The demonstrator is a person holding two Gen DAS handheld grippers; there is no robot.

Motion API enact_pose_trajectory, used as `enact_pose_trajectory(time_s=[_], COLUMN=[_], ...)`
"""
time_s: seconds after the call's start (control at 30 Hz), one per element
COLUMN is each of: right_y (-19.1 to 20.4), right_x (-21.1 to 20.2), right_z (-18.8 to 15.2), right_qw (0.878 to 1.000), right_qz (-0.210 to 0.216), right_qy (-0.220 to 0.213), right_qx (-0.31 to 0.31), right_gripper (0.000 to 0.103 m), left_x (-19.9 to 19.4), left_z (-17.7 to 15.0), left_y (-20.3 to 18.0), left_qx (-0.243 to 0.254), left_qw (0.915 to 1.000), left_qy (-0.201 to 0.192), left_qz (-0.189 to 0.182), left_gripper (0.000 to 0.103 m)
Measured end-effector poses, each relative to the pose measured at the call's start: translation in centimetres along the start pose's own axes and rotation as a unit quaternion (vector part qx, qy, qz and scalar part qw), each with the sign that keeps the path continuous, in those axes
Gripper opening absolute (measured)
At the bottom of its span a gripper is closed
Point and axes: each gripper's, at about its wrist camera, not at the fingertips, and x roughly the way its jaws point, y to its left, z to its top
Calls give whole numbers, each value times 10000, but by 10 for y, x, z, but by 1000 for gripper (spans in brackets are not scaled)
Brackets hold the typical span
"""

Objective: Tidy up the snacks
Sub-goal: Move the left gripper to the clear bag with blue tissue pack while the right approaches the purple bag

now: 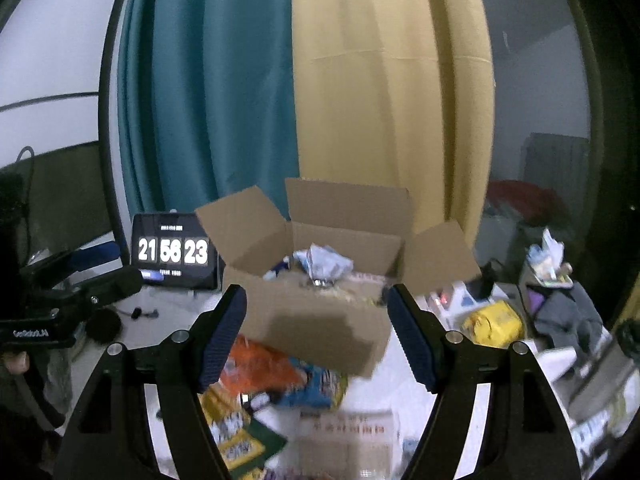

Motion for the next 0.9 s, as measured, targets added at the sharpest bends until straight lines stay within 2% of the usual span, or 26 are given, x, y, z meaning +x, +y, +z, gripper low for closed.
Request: enact_pose_trajectory(time_s=[0.17, 0.47, 0.67, 0.9], right_y=[-9, -53, -84, -105], right_x=[-15, -36, -36, -21], right_z=[-26, -73, -123, -176], right_qw=[9997, 9945, 9862, 9726], right_qz=[-136, -539, -757, -636], right_qy=[167, 415, 868, 1470], right_qx=[118, 800, 1191, 1683], right_gripper=[76, 76, 76, 76], left_x=[-6, -12, -2, 5], left_z=[-23, -72, -109, -148], left_y=[-1, -12, -10, -9], left_qx=[-106, -114, -252, -239], left_qw=[9996, 9972, 9922, 9854], left_qy=[241, 730, 1214, 1679], left_qz=[-26, -112, -135, -132], left_gripper=[93, 93, 93, 93])
